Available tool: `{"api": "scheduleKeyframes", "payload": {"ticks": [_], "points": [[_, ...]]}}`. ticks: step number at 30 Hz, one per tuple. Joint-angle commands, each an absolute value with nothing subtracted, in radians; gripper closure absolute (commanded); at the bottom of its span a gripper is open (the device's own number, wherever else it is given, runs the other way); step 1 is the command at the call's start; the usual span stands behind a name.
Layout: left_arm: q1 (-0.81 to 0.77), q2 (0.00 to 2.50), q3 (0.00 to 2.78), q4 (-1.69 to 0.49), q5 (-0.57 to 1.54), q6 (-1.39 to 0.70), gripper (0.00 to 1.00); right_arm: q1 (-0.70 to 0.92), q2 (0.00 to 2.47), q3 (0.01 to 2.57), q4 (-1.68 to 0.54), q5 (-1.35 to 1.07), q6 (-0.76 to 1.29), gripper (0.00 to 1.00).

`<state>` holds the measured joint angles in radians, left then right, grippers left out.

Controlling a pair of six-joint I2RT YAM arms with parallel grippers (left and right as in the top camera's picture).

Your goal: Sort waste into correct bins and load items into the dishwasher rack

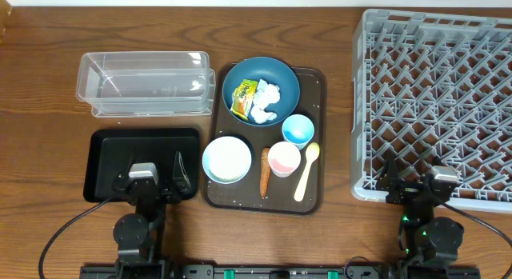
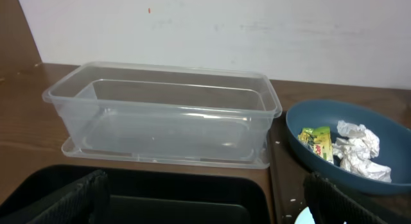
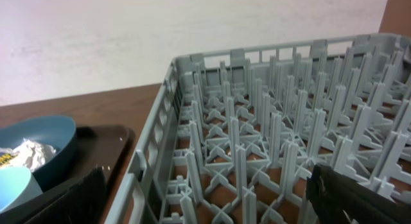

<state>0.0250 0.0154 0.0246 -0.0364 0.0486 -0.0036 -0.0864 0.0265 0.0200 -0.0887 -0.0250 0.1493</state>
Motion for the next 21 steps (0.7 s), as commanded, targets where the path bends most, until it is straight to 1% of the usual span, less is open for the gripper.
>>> {"api": "scheduleKeyframes", "payload": {"ticks": [1, 6, 13, 17, 21], "points": [[0.027, 0.047, 0.047, -0.071, 0.040, -0.033, 0.02, -0.064, 0.065, 0.089, -0.097, 0.001, 0.141, 0.01], [0.027, 0.203, 0.163, -0.101, 0.040, -0.039, 0.02, -0.064, 0.224, 0.218, -0.102, 0.019, 0.141, 0.01], [0.027, 0.565, 0.445, -0.222, 0.042, -0.039, 0.02, -0.064, 0.539, 0.450, -0.138, 0.019, 0.141, 0.01], [0.027, 0.782, 0.667, -0.395, 0.115, -0.038, 0.02, -0.064, 0.725, 0.612, -0.276, 0.019, 0.141, 0.01], [0.027, 0.964, 0.894, -0.635, 0.175, -0.039, 0.02, -0.064, 0.900, 0.795, -0.488, 0.017, 0.134, 0.01]]}}
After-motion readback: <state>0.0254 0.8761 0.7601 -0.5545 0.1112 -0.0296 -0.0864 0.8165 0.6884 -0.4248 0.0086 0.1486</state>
